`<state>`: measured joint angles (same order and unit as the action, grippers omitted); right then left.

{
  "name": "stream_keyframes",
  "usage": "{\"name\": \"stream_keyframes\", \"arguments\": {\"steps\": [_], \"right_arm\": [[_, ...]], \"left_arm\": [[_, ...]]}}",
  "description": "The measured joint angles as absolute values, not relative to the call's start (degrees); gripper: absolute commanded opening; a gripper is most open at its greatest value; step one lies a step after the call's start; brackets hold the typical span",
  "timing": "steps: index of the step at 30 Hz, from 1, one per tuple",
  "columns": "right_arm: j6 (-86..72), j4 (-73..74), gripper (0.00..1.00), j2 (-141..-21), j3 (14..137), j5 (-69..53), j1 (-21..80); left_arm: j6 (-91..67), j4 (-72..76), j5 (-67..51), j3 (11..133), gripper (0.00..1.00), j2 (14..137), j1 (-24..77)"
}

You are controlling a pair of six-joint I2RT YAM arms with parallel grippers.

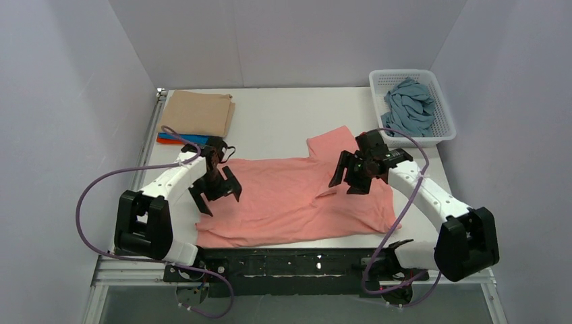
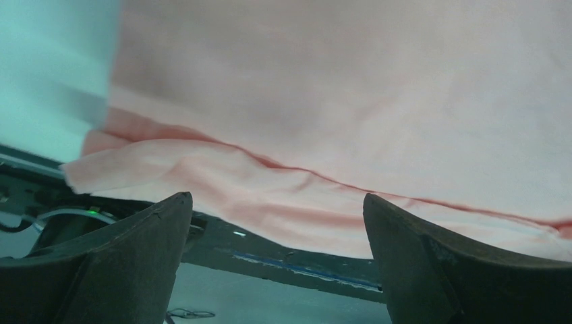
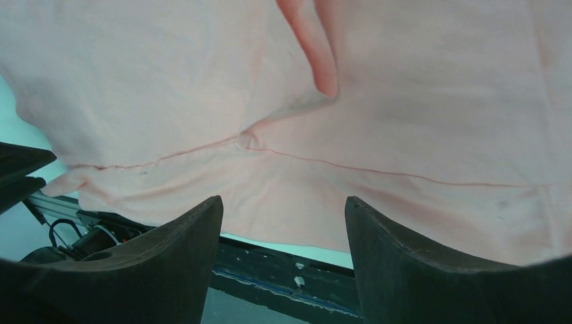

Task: Fold and stack the t-shirts
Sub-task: Grab the side of the flattened tshirt furthest away from the robot with both arms

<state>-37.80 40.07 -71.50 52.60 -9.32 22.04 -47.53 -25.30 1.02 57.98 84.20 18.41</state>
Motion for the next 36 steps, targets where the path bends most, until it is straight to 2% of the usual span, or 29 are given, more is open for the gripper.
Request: {"name": "stream_keyframes", "arguments": {"steps": [3, 8, 17, 21, 25, 28, 34, 36], "right_arm": [[-40.1, 36.9, 0.74, -76.1, 52.6, -9.1, 24.9], [-42.5, 34.1, 0.74, -86.5, 54.3, -8.0, 27.0], [-46.5, 27.3, 0.74, -100.3, 63.0, -6.3, 28.5], [-46.3, 24.3, 0.75, -106.5, 73.8, -5.9, 28.8], [-44.1, 29.6, 0.77, -109.6, 85.4, -1.2, 28.9], [-41.4, 30.8, 0.76, -109.6, 88.9, 0.1, 27.8], [-33.4, 33.3, 0.76, -113.9, 96.5, -3.0, 19.1], [-30.7, 33.4, 0.76, -118.1, 102.1, -3.5, 17.1]], "left_arm": [[-47.5, -26.6, 1.8, 53.6, 1.00, 81.5, 14.2], [-47.6, -27.3, 2.2, 49.3, 0.99, 79.3, 13.4], [-47.8, -21.9, 2.6, 49.5, 0.99, 85.8, 8.1], [-48.1, -20.8, 2.6, 55.0, 1.00, 90.0, 3.1], [-47.9, -21.6, 3.7, 62.8, 1.00, 92.6, 0.2], [-46.8, -22.3, 4.7, 67.5, 0.99, 92.6, -0.5], [-42.6, -23.7, 4.8, 81.3, 1.00, 101.1, -4.6], [-40.9, -23.5, 4.8, 86.2, 0.93, 107.0, -5.8]]}}
